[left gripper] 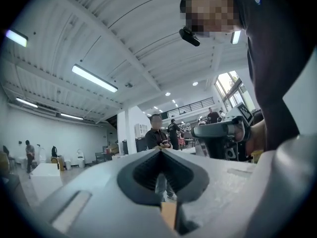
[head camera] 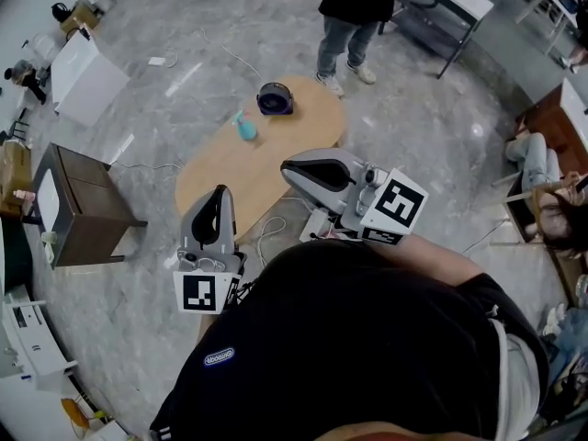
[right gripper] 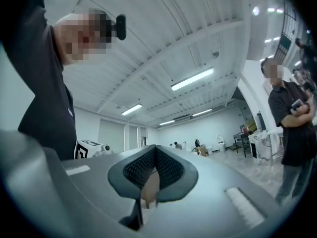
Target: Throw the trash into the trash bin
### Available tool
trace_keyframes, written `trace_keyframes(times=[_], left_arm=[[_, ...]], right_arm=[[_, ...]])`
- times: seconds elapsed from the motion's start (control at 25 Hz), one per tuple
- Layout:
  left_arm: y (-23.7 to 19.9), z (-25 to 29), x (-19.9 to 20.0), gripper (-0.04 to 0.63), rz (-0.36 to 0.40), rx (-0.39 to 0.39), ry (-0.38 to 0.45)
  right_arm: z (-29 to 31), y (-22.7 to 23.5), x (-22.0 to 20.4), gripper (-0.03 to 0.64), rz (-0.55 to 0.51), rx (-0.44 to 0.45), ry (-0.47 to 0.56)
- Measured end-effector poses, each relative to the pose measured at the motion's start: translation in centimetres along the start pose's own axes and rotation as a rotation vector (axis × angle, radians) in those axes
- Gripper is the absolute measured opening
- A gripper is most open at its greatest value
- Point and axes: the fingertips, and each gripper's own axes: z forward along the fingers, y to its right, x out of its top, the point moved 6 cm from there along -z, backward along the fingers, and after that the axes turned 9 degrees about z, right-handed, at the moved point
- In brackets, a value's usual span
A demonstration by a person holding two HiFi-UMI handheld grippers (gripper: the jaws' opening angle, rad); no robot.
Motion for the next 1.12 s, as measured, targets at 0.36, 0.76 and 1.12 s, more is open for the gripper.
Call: trace_keyframes(times=[0.36,0.76,1.12], left_arm=[[-5.3,-4.1,-2.9,0.0,-0.076,-0.044,-0.164],[-4.8,-3.4,-3.3,0.0,-0.079,-0.142,-0.158],[-3.1,-4.1,-3.8,0.0,-0.121,-0.159,-0.15]], right_arm=[[7.0,-1.5,-0.2,0.03,-0.017,0.026,-0.016],[6.6,-2.8,-1.2,0.029,-0.017,0.01,-0.065],[5.1,-3.2,-1.8,0.029,-0.036,-0.048,-0.078]])
